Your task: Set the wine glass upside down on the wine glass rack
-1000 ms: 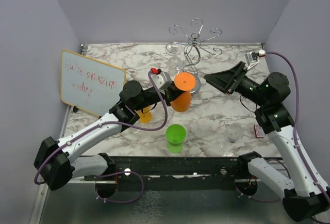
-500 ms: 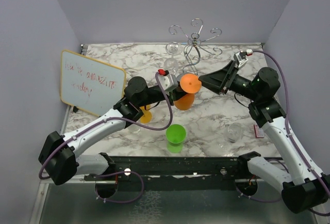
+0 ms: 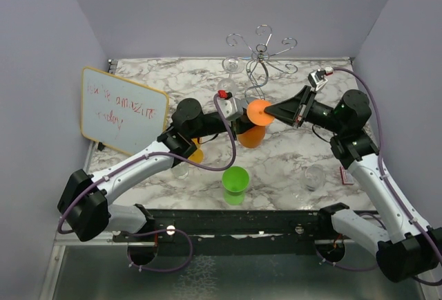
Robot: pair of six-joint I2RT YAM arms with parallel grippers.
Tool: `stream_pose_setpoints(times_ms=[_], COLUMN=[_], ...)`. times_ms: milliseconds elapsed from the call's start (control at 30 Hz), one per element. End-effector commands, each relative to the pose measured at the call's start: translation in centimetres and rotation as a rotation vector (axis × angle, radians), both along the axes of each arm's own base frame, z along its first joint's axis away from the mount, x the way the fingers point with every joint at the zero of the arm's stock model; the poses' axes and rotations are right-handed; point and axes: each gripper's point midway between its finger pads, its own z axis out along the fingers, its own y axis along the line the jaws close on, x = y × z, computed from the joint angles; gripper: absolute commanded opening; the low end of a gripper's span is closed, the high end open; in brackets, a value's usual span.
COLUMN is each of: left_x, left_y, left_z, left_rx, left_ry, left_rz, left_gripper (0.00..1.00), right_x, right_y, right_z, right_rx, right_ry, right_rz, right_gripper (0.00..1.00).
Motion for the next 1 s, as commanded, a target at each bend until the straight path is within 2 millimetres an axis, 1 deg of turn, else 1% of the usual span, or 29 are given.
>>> stream_pose_setpoints(times_ms=[0,33,67,133,267,333,400,500,567,733,833,900,967], left_x=[-0.6,-0.5,-0.3,-0.2,0.2,-0.2,-0.6,-0.8,-1.0,-1.0,-0.7,-0.5,-0.4], left_y=[-0.7,-0.6,-0.5,-0.2,0.9,1.3,2.0,3.4,4.6,7.9,9.3,10.0,10.4], left_z=[1.2,1.2,1.1,0.9,0.1,-0.4,-0.6,-0.9,-0.8,-1.1,-1.5,-1.6,-1.6], left_rx=[-0.023,-0.025,-0.026,-0.034,-0.058,-0.064,-0.076,-0.104,-0.129,-0.177,-0.154,-0.134,-0.115], left_ry=[0.012,0.022,0.029,0.070,0.167,0.211,0.245,0.281,0.303,0.395,0.431,0.450,0.464], left_rz=[-0.053,-0.044,-0.031,-0.009,0.073,0.075,0.085,0.144,0.188,0.329,0.405,0.451,0.477], left_gripper=[0.04,0.09,0.17,0.33,0.57,0.66,0.73,0.79,0.83,0.86,0.86,0.86,0.86], right_x=[-0.4,-0.3,-0.1,0.4,1.2,1.5,1.9,2.6,3.3,5.0,5.6,6.3,7.1], right_y=[0.3,0.2,0.0,-0.4,-1.5,-1.7,-2.1,-3.1,-4.2,-8.4,-10.5,-11.8,-12.6], right_z=[-0.4,-0.5,-0.6,-1.0,-2.1,-2.6,-3.2,-4.2,-4.7,-5.9,-7.1,-7.7,-8.2], right_rx=[-0.015,-0.022,-0.029,-0.051,-0.113,-0.135,-0.152,-0.204,-0.259,-0.442,-0.550,-0.600,-0.631], right_ry=[-0.007,-0.006,-0.001,0.001,0.042,0.062,0.076,0.088,0.084,0.072,0.075,0.073,0.069], right_rz=[0.033,0.018,-0.001,-0.058,-0.157,-0.183,-0.212,-0.293,-0.370,-0.595,-0.685,-0.750,-0.796], right_gripper=[0.10,0.05,0.01,0.01,0.01,0.01,0.01,0.01,0.01,0.01,0.01,0.01,0.01])
